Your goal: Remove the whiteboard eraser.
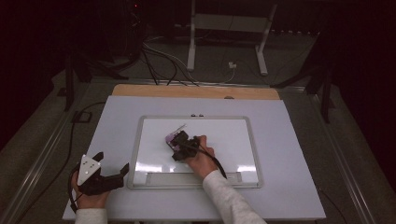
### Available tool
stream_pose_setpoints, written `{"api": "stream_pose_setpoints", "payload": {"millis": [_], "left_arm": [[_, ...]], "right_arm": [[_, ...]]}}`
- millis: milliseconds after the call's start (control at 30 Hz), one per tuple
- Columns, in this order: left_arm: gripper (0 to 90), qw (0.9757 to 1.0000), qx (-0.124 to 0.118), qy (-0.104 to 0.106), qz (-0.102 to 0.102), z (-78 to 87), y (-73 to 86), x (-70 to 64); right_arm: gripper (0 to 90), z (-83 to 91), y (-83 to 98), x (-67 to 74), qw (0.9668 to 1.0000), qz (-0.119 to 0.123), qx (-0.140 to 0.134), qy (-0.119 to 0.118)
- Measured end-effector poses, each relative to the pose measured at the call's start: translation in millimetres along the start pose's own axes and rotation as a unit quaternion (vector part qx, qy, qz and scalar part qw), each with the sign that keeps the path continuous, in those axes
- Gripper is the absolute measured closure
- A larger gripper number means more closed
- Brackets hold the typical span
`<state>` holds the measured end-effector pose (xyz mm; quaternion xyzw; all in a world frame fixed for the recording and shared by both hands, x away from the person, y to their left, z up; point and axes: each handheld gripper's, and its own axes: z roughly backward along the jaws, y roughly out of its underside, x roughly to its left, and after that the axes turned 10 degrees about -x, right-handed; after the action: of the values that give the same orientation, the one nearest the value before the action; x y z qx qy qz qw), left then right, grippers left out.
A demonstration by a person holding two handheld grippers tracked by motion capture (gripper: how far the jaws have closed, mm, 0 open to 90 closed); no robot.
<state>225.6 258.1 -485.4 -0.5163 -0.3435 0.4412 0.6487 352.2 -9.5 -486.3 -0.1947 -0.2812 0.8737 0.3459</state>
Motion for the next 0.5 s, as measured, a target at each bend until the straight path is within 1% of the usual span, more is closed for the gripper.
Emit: {"api": "stream_pose_setpoints", "payload": {"millis": [33, 67, 100, 133, 167, 200, 233, 267, 300, 333, 367, 400, 433, 467, 500], "left_arm": [[0.7, 1.0, -0.001, 0.0, 0.0, 0.0, -0.1, -0.1], [0.7, 1.0, -0.001, 0.0, 0.001, 0.2, 0.1, 0.2], [0.7, 1.0, -0.001, 0.0, 0.002, 0.6, 0.3, 0.8], [0.7, 1.0, -0.002, -0.001, 0.001, 1.4, 0.4, 1.5], [0.7, 1.0, -0.003, -0.001, 0.003, 2.1, 0.4, 2.1], [0.7, 1.0, -0.005, -0.003, 0.004, 3.1, 0.6, 3.2], [0.7, 1.0, -0.005, -0.003, 0.005, 3.8, 0.8, 4.0], [0.7, 0.9999, -0.006, -0.005, 0.007, 4.1, 1.1, 4.5], [0.7, 0.9999, -0.006, -0.005, 0.008, 4.4, 1.2, 4.8], [0.7, 0.9999, -0.006, -0.005, 0.008, 4.4, 1.2, 4.7], [0.7, 0.9999, -0.005, -0.005, 0.007, 4.2, 1.1, 4.5], [0.7, 1.0, -0.005, -0.005, 0.006, 3.7, 1.0, 4.3], [0.7, 1.0, -0.003, -0.004, 0.005, 2.9, 0.8, 3.8], [0.7, 1.0, -0.002, -0.003, 0.004, 1.8, 0.7, 2.7], [0.7, 1.0, -0.001, -0.002, 0.004, 1.0, 0.7, 1.9]], "right_arm": [[40.6, 0.1, -1.5, 5.1, 0.9999, 0.008, 0.0, -0.009], [40.6, -0.3, -3.7, 10.0, 0.9997, 0.023, 0.001, -0.007], [40.6, -1.1, -4.8, 9.1, 0.9997, 0.022, 0.003, -0.007], [40.6, -3.7, -5.3, -1.3, 0.9998, 0.0, 0.009, 0.017], [40.6, -3.7, -5.3, -1.3, 0.9998, 0.0, 0.009, 0.017], [40.6, -4.6, -4.6, -7.4, 0.9994, -0.007, 0.012, 0.032], [40.6, -5.6, -2.8, -20.0, 0.9985, -0.027, 0.016, 0.044], [40.6, -5.9, -0.8, -30.1, 0.9972, -0.041, 0.02, 0.06], [40.6, -6.0, 1.9, -39.3, 0.9952, -0.047, 0.024, 0.083], [40.6, -5.4, 4.7, -47.6, 0.9937, -0.06, 0.025, 0.092], [40.6, -4.4, 7.0, -53.6, 0.9928, -0.079, 0.026, 0.087], [40.6, -3.7, 8.5, -55.1, 0.9931, -0.08, 0.024, 0.082], [40.6, -3.3, 8.8, -52.8, 0.9937, -0.072, 0.022, 0.084], [40.5, -2.3, 8.1, -46.0, 0.9956, -0.059, 0.019, 0.07], [40.5, -2.0, 6.5, -38.6, 0.9976, -0.053, 0.015, 0.041]]}}
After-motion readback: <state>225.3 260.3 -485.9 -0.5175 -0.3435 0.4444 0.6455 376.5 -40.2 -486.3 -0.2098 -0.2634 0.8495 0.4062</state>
